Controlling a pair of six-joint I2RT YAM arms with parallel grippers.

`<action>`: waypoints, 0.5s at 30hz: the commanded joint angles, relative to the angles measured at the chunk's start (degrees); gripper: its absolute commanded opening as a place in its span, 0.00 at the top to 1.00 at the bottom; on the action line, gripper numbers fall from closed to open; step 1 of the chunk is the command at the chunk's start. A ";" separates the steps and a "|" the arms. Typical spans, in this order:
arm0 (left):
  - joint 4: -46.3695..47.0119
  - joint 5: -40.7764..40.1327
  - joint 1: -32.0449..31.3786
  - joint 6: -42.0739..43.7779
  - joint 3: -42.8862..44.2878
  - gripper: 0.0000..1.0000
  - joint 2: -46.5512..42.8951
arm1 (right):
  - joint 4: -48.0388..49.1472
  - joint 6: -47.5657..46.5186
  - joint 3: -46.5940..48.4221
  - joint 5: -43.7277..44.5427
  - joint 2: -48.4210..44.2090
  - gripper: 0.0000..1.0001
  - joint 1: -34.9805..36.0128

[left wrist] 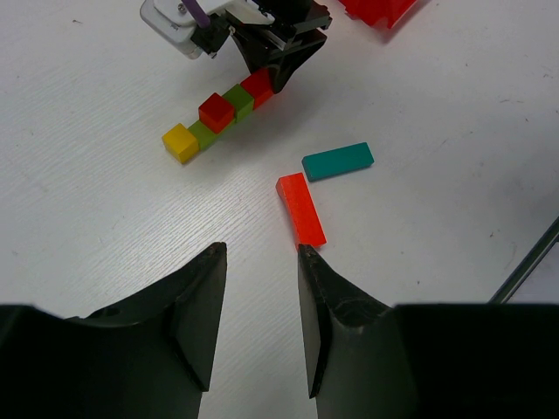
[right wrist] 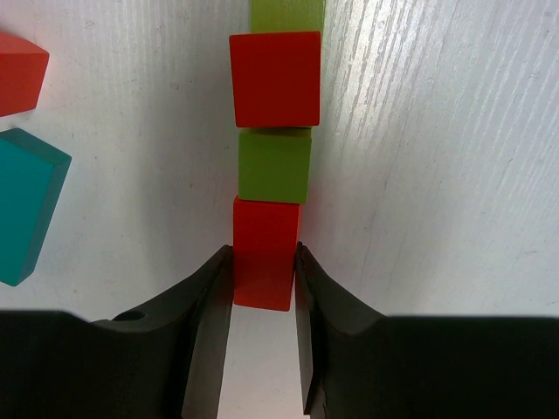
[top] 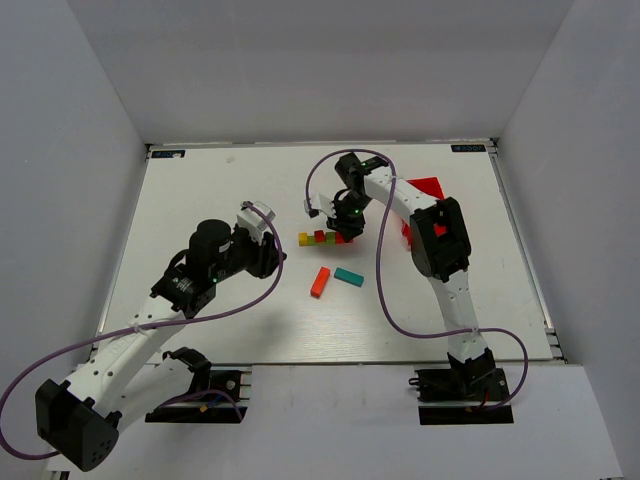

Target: Build the wood block tower

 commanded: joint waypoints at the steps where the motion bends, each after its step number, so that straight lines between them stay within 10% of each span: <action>1: 0.12 -0.55 0.29 -0.05 1.24 0.51 -0.29 | 0.44 -0.50 0.88 -1.40 0.56 0.84 0.39; 15: 0.12 -0.55 0.29 -0.05 1.24 0.51 -0.29 | 0.44 -0.50 0.44 -1.14 0.57 0.78 0.40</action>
